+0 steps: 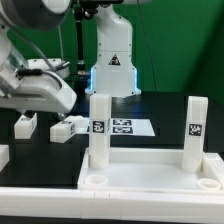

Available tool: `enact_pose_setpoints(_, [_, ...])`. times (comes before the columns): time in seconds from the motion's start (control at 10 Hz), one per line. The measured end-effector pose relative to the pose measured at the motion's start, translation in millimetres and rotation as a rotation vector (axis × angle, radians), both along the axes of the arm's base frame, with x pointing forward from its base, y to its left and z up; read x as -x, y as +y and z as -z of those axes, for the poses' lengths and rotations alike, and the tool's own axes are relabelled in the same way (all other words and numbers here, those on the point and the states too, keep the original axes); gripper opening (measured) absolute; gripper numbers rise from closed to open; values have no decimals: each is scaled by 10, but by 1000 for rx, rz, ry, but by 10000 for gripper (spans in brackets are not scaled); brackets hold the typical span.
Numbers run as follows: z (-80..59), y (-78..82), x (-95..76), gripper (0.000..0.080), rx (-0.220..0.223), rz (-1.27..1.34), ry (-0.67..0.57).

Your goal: Assemble desk

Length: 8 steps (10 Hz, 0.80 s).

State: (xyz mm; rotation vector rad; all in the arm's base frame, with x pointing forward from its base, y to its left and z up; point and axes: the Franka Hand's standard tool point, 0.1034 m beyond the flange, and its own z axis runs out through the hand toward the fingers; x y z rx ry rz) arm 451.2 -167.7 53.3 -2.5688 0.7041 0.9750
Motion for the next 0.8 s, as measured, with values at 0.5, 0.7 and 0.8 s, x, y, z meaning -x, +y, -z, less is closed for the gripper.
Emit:
enact_pose_setpoints(0.5, [68,107,-47,648,25,-90,-8])
enact_pose_setpoints(0.7, [79,77,-17,648,20,-82,5])
enact_pose_setpoints(0.8, [77,80,-3,648,14,-81,14])
